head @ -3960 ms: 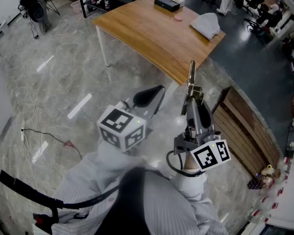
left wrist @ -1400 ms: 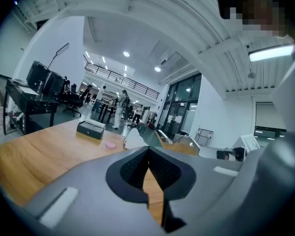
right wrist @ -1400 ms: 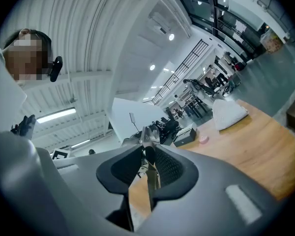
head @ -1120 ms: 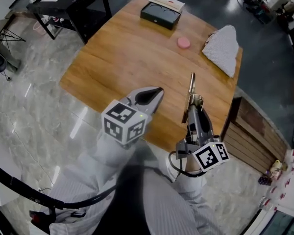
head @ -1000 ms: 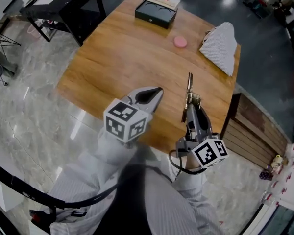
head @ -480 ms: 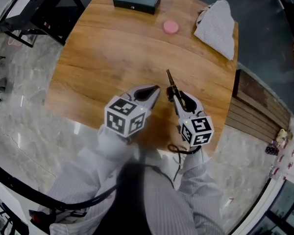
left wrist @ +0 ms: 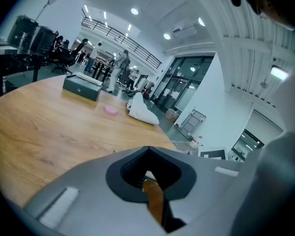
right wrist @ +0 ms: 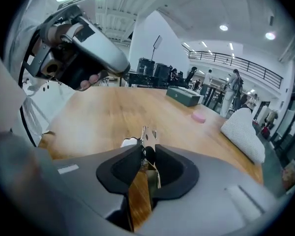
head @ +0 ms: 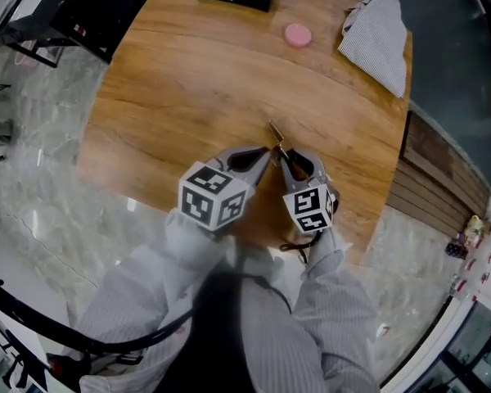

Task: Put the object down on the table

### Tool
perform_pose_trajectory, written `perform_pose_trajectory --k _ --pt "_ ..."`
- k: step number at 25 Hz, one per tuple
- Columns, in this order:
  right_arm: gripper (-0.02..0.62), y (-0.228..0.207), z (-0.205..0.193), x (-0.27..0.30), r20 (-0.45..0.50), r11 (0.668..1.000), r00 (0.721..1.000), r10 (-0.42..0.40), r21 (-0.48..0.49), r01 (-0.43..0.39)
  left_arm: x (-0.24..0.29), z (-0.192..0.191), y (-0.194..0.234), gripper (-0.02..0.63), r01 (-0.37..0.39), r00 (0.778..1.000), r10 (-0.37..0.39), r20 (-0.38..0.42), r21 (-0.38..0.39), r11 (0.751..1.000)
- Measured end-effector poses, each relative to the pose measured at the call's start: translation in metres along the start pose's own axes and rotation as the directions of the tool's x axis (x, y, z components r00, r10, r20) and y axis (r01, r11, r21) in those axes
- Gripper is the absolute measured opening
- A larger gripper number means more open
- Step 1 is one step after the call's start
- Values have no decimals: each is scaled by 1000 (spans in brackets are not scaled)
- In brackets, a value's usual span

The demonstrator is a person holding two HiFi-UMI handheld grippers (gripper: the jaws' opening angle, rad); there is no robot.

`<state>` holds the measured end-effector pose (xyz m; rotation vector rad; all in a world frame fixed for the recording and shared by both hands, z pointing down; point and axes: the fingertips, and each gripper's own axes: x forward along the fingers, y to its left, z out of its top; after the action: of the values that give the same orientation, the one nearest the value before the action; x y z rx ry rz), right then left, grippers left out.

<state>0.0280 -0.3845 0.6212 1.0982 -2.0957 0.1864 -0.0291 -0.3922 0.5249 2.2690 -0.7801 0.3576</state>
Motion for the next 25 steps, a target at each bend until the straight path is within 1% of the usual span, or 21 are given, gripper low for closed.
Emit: perform_pose_trajectory --k 3,8,14,16,18,19,22,25 --pt "100 0 -8 6 -10 1000 1000 -6 10 7 1 -3 -5 2 14 1000 -14 -10 3 1000" --pt "104 6 -19 11 1 997 1000 30 74 -30 0 -8 -9 2 17 1000 -17 -19 8 1000" --pt "110 10 -23 13 -4 997 999 33 71 -33 -1 -7 -12 2 14 1000 -14 -9 8 1000" --pt "126 14 -24 13 1 995 999 53 81 -53 -2 -6 -14 2 16 1000 -16 -5 8 1000" --pt "162 18 -27 11 -5 993 997 75 91 -74 -3 -5 -18 2 18 1000 -18 -3 14 1000" --pt "170 20 -27 9 -6 992 997 79 95 -78 -4 -5 -20 2 19 1000 -19 -2 18 1000" --pt "170 23 -22 -5 29 989 997 65 134 -68 -7 -3 -25 2 24 1000 -25 5 31 999" --pt "172 23 -16 -24 75 983 997 29 179 -42 -12 0 -29 2 28 999 -29 14 45 999"
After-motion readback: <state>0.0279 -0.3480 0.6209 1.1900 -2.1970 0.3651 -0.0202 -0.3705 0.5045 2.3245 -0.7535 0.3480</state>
